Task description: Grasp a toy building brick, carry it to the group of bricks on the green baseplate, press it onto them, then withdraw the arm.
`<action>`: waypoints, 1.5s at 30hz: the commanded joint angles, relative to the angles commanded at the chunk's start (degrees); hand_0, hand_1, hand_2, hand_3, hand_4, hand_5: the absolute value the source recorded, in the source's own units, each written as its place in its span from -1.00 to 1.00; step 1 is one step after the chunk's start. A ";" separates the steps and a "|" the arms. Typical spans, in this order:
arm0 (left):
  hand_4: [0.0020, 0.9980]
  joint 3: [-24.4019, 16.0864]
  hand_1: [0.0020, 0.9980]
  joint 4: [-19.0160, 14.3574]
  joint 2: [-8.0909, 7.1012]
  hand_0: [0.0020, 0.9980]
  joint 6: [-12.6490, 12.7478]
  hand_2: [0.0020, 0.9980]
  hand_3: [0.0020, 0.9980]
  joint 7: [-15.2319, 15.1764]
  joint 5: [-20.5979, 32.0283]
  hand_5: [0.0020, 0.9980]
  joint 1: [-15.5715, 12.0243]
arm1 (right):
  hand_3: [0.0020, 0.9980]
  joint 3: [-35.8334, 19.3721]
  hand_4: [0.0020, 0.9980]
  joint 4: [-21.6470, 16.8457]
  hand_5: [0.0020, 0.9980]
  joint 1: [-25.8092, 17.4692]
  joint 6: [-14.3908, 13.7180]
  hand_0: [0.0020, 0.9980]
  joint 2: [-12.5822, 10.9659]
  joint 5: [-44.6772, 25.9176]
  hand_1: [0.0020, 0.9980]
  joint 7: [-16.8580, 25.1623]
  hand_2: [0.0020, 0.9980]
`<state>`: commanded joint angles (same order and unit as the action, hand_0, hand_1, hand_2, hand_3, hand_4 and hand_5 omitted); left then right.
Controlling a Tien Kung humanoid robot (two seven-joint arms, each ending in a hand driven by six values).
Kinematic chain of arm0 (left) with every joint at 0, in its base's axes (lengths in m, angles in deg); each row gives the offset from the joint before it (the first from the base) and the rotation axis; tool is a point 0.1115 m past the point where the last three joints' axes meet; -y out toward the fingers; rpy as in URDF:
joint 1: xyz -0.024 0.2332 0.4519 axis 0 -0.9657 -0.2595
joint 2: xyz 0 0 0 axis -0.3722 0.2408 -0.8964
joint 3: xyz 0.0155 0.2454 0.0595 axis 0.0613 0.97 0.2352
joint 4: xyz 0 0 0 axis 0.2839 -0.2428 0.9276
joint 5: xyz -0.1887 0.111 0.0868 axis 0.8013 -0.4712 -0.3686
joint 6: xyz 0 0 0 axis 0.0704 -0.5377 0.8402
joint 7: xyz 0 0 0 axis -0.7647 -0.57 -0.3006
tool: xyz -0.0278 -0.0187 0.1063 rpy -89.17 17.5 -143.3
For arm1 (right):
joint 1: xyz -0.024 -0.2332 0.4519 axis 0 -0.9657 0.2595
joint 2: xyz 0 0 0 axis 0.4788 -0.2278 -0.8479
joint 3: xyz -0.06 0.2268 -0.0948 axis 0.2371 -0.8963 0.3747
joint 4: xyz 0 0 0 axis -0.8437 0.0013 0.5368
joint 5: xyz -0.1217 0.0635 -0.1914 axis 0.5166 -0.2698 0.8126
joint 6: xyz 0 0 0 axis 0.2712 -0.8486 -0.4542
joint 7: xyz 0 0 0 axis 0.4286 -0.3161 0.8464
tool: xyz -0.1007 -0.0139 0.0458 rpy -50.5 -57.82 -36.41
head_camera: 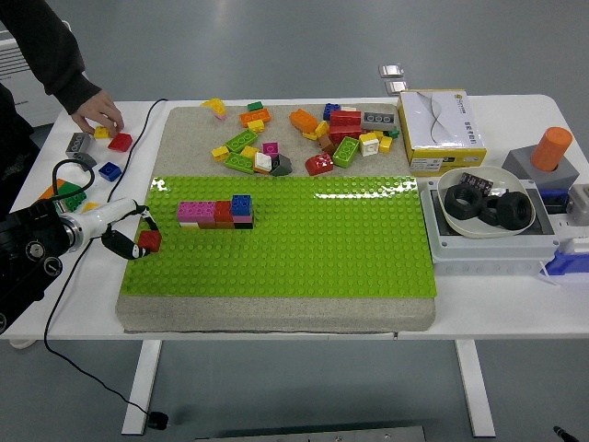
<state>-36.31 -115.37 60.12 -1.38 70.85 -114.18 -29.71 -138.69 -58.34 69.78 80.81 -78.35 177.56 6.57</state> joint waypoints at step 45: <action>0.49 -0.90 0.95 0.47 0.24 0.89 0.64 0.90 0.00 -0.27 0.84 -1.00 0.63 | 0.60 0.26 0.79 0.00 0.93 0.21 -0.02 0.04 -0.08 -0.12 0.20 -0.05 0.44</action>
<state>-37.21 -114.90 60.36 -0.73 70.58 -113.34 -29.08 -138.43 -58.34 69.99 80.79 -78.43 177.44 6.53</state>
